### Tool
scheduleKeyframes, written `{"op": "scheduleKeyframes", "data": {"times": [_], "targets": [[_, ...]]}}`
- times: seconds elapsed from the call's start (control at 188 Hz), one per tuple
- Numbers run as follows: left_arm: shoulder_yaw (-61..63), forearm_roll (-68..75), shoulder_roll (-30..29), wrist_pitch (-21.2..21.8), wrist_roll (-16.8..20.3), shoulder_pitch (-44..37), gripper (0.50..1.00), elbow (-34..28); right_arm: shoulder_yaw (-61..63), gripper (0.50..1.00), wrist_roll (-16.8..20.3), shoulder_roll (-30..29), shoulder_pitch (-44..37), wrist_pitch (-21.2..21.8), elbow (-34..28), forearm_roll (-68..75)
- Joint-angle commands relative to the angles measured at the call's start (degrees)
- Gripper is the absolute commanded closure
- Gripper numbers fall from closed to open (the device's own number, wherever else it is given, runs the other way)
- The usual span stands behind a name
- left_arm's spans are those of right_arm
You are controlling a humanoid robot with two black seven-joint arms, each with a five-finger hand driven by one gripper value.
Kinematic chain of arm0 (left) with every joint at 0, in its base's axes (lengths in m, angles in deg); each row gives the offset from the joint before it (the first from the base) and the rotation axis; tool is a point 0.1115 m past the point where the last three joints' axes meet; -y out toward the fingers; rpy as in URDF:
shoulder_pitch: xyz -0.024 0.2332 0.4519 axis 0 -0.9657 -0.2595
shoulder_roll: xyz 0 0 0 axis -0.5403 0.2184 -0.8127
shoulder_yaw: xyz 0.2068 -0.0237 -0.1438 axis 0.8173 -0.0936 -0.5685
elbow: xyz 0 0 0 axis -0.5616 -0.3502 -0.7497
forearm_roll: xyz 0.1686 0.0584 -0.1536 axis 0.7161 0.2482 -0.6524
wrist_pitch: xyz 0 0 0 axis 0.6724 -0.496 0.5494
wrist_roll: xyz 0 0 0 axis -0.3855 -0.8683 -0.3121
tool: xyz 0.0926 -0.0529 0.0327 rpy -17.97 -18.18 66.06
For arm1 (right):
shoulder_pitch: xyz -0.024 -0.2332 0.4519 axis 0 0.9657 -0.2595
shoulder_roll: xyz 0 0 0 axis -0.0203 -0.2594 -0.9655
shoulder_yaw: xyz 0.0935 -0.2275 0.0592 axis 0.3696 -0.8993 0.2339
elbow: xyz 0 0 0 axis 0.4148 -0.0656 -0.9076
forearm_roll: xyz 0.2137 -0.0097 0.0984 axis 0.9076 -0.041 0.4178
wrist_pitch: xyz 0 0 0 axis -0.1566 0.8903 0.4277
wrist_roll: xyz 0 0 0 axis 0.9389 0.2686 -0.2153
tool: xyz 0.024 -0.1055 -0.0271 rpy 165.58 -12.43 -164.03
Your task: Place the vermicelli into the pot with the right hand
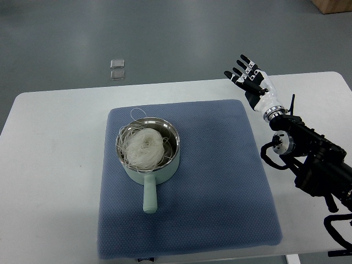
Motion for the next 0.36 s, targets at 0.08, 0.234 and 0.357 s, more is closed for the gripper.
{"op": "scheduleKeyframes", "data": {"times": [0.08,0.234,0.357], "targets": [[0.0,0.0,0.0,0.0,0.0,0.0,0.500,0.0,0.0,0.585,-0.4,0.0,0.2,-2.2,0.0,0.0],[0.0,0.0,0.0,0.0,0.0,0.0,0.500,0.0,0.0,0.585,-0.4,0.0,0.2,-2.5,0.0,0.0],[0.0,0.0,0.0,0.0,0.0,0.0,0.500,0.0,0.0,0.585,-1.3,-0.1,0.2,-3.7,-0.1,0.0]]}}
